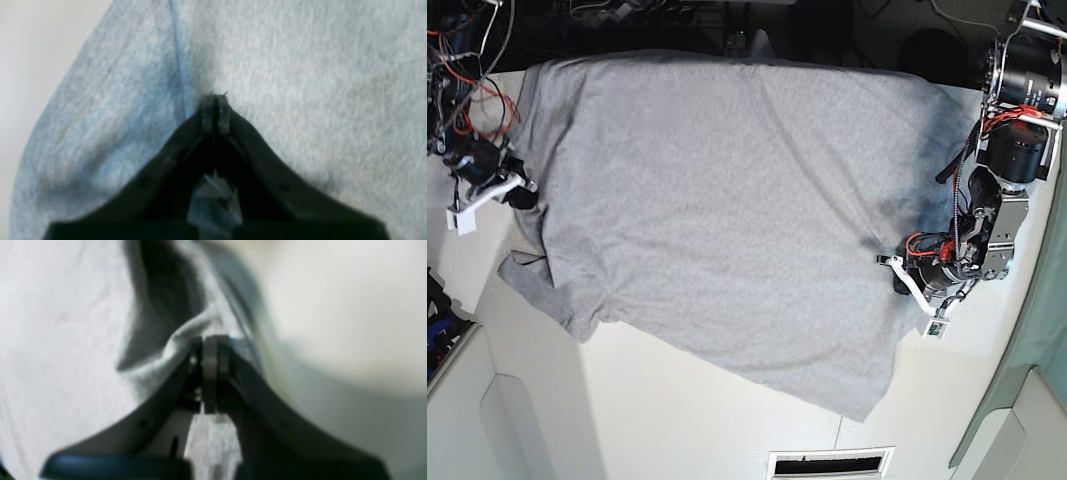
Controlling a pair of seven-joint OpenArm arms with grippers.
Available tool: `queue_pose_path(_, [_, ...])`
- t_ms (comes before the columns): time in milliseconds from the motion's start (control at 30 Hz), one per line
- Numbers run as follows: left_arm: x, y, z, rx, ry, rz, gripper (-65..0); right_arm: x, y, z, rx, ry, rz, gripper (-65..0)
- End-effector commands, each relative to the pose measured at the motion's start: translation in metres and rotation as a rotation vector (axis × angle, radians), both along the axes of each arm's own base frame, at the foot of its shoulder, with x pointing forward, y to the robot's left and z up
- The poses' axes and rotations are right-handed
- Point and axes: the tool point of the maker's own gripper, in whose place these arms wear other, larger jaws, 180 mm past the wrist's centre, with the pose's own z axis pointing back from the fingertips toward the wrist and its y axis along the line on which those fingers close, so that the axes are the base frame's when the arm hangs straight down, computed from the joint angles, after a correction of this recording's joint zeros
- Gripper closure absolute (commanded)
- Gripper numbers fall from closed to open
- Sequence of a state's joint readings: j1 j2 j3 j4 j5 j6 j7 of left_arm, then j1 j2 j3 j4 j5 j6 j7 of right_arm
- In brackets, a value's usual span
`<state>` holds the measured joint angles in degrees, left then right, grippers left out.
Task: Layout the t-shirt on the table in an organized manner, then fold the t-shirt properly
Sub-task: 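Regrasp the shirt edges with both grippers and stretch the body apart, then pull the shirt with both grippers to straighten the body flat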
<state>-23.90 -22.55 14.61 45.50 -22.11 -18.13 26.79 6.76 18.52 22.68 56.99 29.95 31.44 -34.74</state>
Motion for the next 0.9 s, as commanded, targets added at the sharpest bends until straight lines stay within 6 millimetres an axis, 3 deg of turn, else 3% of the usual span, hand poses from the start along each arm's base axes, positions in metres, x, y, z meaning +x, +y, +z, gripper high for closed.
queue_pose_path(0, [0.006, 0.009, 0.007, 0.039, 0.013, 0.011, 0.0, 0.002, -0.006, -0.003, -0.036, 0.034, 0.009, 0.0])
queue_pose_path(133, [0.017, 0.01, 0.017, 0.042, -0.003, 0.012, 0.0, 0.04, -0.007, 0.008, -0.049, -0.004, -0.001, 0.0])
queue_pose_path(300, [0.032, 0.009, 0.032, 0.042, -0.034, 0.012, 0.0, 0.088, -0.008, 0.036, -0.054, -0.072, -0.005, 0.0])
queue_pose_path(433, [0.037, 0.011, 0.041, 0.056, -0.005, 0.002, 0.0, 0.1, -0.01, 0.054, -0.051, -0.103, 0.005, 0.0])
queue_pose_path(567, [0.045, 0.005, 0.074, -0.013, -0.088, -0.069, 0.0, 0.081, -0.006, 0.059, -0.022, -0.075, 0.043, 0.0])
queue_pose_path(667, [0.033, 0.014, 0.093, -0.033, -0.122, -0.101, 0.0, 0.047, 0.005, 0.056, -0.003, -0.06, 0.084, 0.0])
queue_pose_path(867, [-0.005, 0.035, 0.08, 0.002, -0.07, -0.123, 0.0, -0.022, 0.026, 0.053, 0.001, -0.054, 0.161, 0.0])
